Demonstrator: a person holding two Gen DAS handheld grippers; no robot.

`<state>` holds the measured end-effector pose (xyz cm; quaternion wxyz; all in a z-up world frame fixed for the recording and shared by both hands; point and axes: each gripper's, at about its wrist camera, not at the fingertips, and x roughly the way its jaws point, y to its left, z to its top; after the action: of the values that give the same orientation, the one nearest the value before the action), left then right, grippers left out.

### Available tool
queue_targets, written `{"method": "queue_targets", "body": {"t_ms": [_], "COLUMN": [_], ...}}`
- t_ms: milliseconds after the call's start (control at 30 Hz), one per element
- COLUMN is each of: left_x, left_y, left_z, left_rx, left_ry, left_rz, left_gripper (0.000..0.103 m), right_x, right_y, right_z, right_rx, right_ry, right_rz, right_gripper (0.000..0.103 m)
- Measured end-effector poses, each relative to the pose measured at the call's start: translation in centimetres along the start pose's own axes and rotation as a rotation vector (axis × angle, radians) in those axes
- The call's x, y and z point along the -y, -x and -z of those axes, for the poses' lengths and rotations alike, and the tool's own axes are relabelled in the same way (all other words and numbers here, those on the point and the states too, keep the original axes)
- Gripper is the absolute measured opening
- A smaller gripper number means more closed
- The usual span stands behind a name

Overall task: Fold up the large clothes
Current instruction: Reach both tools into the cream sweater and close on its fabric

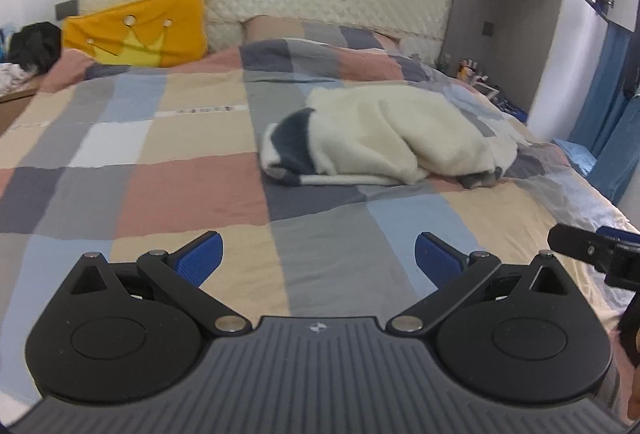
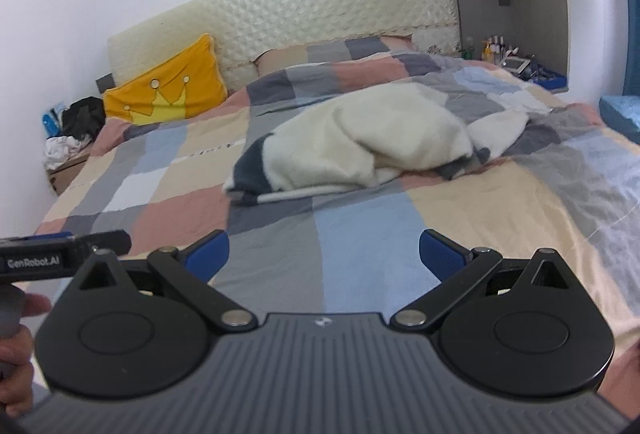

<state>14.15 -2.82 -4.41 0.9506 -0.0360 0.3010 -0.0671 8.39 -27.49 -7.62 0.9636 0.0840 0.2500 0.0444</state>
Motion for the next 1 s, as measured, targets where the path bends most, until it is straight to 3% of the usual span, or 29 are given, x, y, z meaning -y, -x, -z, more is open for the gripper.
{"method": "queue_targets", "body": {"t_ms": [300,433,600,667,833,1000], "left_x": [0.0,-1.4,-2.7,-2.8,-1.7,-1.0], "left_y": [-8.3,-12.6,-18.3,-20.7,-26.4,-31.9], "left_z": [-2.2,-3.5,-4.4,-4.5,-4.1,-4.2], "left_rx": [-0.026,-0.057,-0.164,-0.182,-0.229,-0.243], "left_ry": [-0.013,0.06,0.186,0.211,0.22,0.297], "left_rz": [-0.037,0.031,0.146,0.165,0.235,0.318], "left_gripper": [0.103,0.103,0.103,0.103,0.102,0.092], "right_x": [3.6,5.2,7.9,8.3,9.7,11.6], "right_y": [-4.9,-7.2,-10.9,-12.7,-17.5,-22.3], "right_z": [-2.0,-2.9,-3.1,-2.9,-2.7,-2.8], "right_rx": [-0.01,-0.004,-0.006,-0.009,-0.046,-0.046], "right_ry": [-0.029,-0.027,-0.094,-0.093,-0.126,-0.197], "right_rz": [0.015,0.057,-0.015,0.021,-0.032,-0.08], "right_gripper": [0.103,0.103,0.103,0.102,0.094,0.089]}}
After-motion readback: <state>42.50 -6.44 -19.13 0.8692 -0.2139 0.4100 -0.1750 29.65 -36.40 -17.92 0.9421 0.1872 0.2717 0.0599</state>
